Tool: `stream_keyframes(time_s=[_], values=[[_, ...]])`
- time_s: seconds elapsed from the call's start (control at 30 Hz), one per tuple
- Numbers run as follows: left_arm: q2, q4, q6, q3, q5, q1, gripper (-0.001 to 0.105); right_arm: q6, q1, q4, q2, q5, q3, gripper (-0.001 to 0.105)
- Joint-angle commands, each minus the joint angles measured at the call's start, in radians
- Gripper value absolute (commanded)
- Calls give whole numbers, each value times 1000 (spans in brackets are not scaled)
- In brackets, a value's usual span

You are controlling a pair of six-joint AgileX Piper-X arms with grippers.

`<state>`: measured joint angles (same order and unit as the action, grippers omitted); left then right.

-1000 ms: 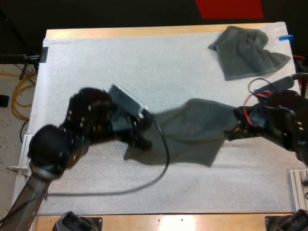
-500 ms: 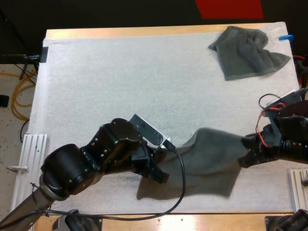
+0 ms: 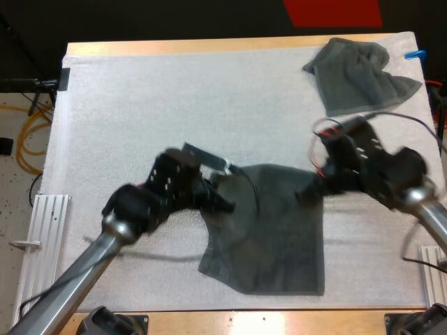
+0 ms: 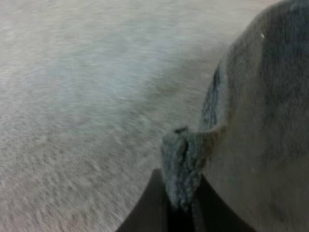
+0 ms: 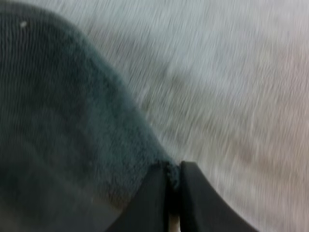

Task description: Pick towel from pile fold and stack

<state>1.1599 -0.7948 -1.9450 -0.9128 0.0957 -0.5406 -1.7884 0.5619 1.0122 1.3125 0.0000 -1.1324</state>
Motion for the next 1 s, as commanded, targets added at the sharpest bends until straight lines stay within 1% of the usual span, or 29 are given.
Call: stream_keyframes(time_s=[0.0,0.13,0.23,0.37,0.47,0.53,0.67,0.73,0.83,0.97], values=[[29,62,19,1,36,34,0,-3,0,-71,42,5,-1,0],[154,193,64,3,153,146,0,-5,0,-192,172,67,-1,0],[230,270,65,3,211,198,0,-21,-5,-259,247,119,-1,0],[306,344,65,3,274,245,0,-18,-40,-338,304,122,-1,0],[354,387,65,3,282,274,0,-17,-82,-372,334,108,-1,0],[381,415,65,3,282,293,0,-17,-116,-385,351,68,-1,0],[418,465,82,3,282,314,0,-1,-162,-424,378,27,-1,0],[432,471,129,3,284,316,0,-1,-179,-456,393,-11,-3,0],[449,471,186,3,282,316,0,5,-186,-495,415,-20,-4,0],[458,498,225,3,281,316,0,13,-186,-520,432,-20,-4,0]])
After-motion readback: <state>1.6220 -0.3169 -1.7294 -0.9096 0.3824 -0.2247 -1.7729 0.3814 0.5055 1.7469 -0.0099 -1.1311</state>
